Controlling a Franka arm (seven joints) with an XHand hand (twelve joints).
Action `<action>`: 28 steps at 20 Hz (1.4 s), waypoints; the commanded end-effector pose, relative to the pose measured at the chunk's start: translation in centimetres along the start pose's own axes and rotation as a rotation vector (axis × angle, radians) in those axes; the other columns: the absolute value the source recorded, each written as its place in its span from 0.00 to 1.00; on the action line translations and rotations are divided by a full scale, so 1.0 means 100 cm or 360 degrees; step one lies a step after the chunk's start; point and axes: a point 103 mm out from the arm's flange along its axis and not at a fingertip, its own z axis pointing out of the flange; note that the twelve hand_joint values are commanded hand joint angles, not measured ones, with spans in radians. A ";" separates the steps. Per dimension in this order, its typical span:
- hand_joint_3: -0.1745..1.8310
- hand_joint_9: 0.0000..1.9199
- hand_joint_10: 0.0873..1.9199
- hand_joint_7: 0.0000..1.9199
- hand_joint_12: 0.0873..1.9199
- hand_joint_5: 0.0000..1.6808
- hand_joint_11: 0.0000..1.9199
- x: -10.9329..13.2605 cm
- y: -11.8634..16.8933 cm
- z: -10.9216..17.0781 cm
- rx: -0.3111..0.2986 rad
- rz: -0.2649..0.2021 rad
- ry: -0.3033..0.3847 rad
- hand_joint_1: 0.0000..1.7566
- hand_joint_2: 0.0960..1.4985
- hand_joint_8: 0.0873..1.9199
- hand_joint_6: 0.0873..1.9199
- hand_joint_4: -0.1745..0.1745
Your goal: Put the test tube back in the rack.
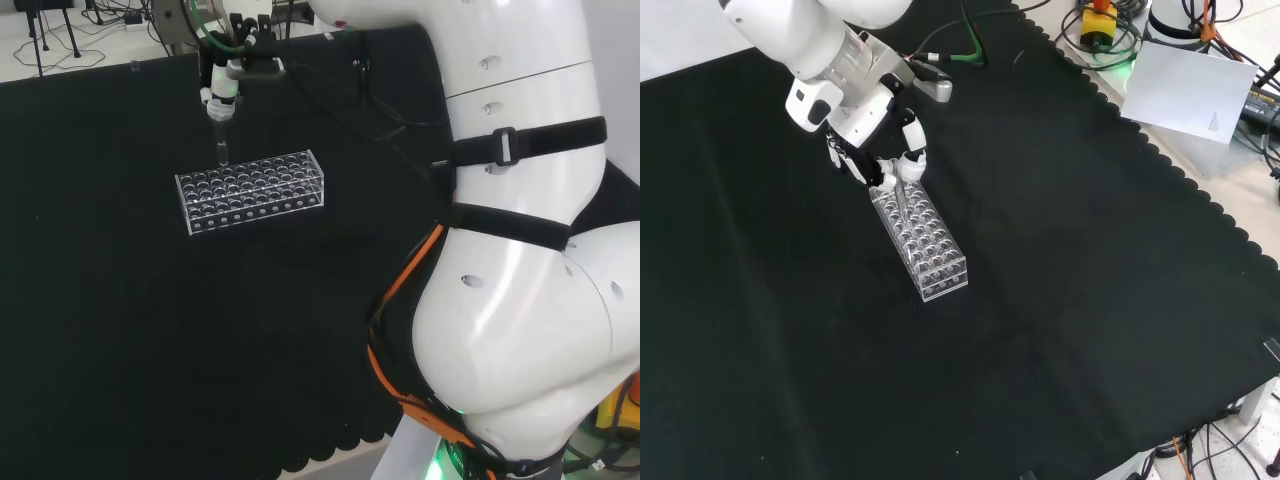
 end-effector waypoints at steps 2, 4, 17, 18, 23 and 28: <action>0.51 0.78 0.04 0.75 0.59 0.82 0.47 -0.005 0.002 0.002 0.0013 0.0009 0.0006 0.82 0.28 0.33 0.24 0.00; 0.51 0.78 0.04 0.75 0.59 0.82 0.47 -0.004 0.003 0.004 0.0023 0.0012 0.0006 0.82 0.28 0.33 0.24 0.00; 0.51 0.78 0.04 0.75 0.60 0.82 0.47 -0.006 0.010 0.014 0.0045 0.0003 0.0031 0.82 0.28 0.33 0.24 0.00; 0.51 0.78 0.04 0.75 0.60 0.82 0.47 -0.006 0.011 0.014 0.0048 0.0005 0.0033 0.82 0.28 0.33 0.24 0.00; 0.51 0.78 0.04 0.75 0.60 0.82 0.47 -0.007 0.014 0.014 0.0057 0.0002 0.0034 0.82 0.28 0.33 0.24 0.00; 0.51 0.78 0.04 0.75 0.60 0.82 0.47 -0.007 0.018 0.018 0.0071 0.0005 0.0026 0.82 0.28 0.33 0.24 0.00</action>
